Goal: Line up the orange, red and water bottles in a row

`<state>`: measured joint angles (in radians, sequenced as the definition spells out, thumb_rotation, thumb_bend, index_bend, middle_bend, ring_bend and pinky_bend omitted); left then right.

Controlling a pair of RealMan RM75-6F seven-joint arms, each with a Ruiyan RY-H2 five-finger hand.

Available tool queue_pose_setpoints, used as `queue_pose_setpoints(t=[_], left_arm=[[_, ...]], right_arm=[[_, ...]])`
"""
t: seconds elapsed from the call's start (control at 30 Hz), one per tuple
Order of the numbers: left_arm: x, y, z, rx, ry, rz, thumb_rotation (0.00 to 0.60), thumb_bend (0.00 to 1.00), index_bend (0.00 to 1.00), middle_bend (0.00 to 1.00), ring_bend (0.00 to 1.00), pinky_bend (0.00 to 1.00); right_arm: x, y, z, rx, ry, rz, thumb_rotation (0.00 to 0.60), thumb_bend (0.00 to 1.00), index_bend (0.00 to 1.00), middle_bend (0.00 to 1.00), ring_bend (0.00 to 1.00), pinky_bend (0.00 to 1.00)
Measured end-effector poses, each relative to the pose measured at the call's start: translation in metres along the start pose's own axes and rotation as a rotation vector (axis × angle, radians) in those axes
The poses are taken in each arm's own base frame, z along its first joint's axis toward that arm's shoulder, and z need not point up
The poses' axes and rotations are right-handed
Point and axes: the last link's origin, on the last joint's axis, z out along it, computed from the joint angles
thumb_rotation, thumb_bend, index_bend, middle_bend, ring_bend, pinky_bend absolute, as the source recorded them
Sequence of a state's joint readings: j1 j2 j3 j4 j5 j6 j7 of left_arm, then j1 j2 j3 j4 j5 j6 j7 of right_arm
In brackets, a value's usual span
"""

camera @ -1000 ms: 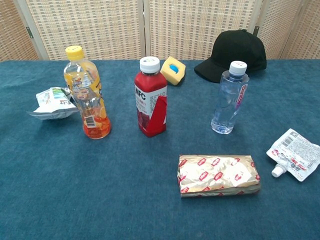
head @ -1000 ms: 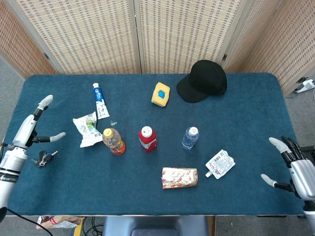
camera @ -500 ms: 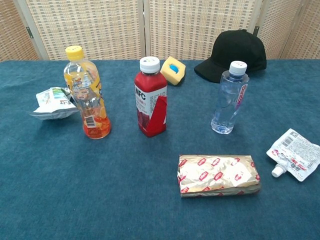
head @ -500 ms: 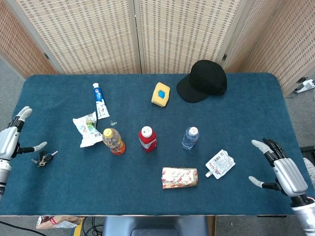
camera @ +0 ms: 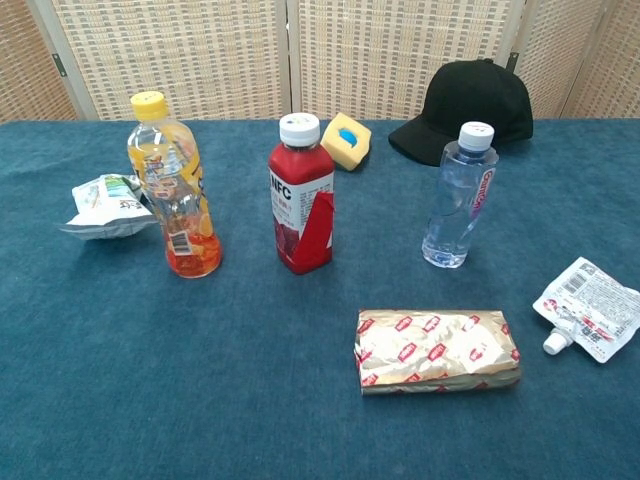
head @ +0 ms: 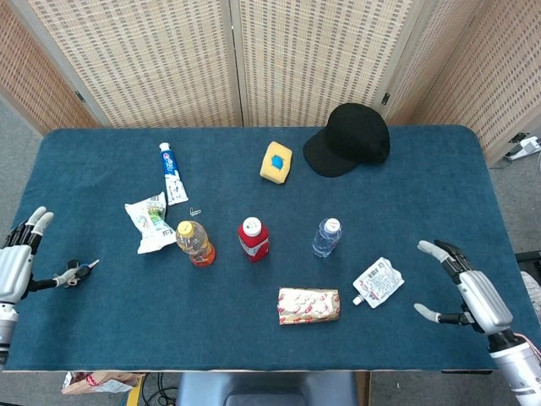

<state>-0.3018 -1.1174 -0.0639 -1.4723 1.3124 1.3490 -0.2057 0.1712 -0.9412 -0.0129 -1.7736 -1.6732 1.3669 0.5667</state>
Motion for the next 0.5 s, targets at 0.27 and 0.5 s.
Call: queue_pose_setpoints(t=[0.27, 0.5], left_arm=[[-0.002, 0.007, -0.014, -0.021, -0.001, 0.01, 0.6, 0.13, 0.0, 0.0, 0.0, 0.06], [0.003, 0.005, -0.016, -0.007, 0.02, 0.004, 0.6, 0.13, 0.0, 0.0, 0.0, 0.06]], right_arm=[[-0.003, -0.005, 0.027, -0.008, 0.025, 0.003, 0.6, 0.19, 0.12, 0.14, 0.01, 0.05], [-0.013, 0.001, 0.057, -0.048, -0.011, 0.037, 0.6, 0.02, 0.12, 0.14, 0.01, 0.05]])
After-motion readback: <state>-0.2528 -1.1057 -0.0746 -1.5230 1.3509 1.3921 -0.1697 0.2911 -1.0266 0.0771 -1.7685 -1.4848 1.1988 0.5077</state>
